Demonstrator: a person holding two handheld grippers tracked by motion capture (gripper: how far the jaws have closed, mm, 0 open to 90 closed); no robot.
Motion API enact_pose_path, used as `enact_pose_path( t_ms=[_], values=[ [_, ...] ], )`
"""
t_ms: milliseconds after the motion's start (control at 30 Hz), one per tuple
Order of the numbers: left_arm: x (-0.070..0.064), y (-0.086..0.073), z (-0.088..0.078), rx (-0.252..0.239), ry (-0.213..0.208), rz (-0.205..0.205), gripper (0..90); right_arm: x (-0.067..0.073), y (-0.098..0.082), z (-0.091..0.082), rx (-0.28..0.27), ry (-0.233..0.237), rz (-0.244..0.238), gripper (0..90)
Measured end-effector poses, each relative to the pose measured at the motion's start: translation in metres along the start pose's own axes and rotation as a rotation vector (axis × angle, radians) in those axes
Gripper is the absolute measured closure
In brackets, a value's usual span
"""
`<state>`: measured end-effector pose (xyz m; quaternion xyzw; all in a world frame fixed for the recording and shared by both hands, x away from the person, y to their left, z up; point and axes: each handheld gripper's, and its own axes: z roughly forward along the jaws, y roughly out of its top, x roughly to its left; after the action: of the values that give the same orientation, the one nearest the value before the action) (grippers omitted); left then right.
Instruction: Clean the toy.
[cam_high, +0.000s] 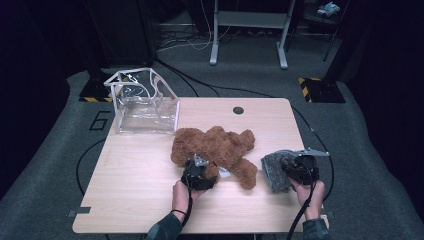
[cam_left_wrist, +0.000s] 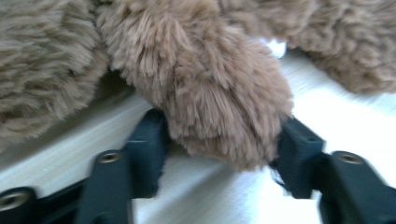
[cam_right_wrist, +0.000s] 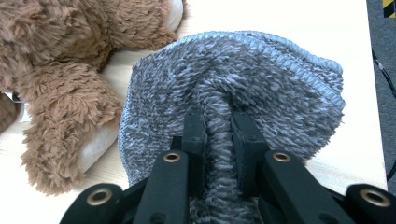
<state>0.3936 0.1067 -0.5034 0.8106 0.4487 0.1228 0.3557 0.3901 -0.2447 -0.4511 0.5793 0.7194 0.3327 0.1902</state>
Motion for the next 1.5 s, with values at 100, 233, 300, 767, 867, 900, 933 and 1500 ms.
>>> enact_pose_path(
  t_ms=[100,233,300,767,867,900,933,1500],
  values=[
    [-0.005,0.0,-0.004,-0.016,0.003,-0.013,33.9,0.0,0.0,-0.001,-0.001,-0.001,0.001,77.8],
    [-0.008,0.004,-0.004,-0.03,0.005,-0.027,29.1,0.0,0.0,0.0,-0.001,-0.002,-0.008,77.8],
    [-0.012,0.008,0.002,-0.036,0.013,-0.042,28.3,0.001,0.001,0.0,-0.001,-0.001,-0.009,77.7],
    [-0.019,0.012,0.018,-0.061,0.088,-0.016,67.3,0.0,-0.001,0.0,-0.003,0.005,-0.001,77.7],
    [-0.017,0.017,0.013,-0.082,0.076,0.01,70.4,-0.001,-0.001,0.0,-0.002,0.003,0.0,77.7],
    [-0.017,0.019,0.011,-0.091,0.074,0.021,71.0,-0.001,-0.001,0.0,-0.003,0.003,0.001,77.7],
    [-0.016,0.021,0.01,-0.099,0.071,0.034,71.5,-0.001,-0.001,0.0,-0.005,0.002,0.002,77.7],
    [-0.003,0.072,-0.016,-0.208,0.006,0.18,76.1,-0.002,0.002,-0.004,-0.011,-0.007,0.005,77.4]
  ],
)
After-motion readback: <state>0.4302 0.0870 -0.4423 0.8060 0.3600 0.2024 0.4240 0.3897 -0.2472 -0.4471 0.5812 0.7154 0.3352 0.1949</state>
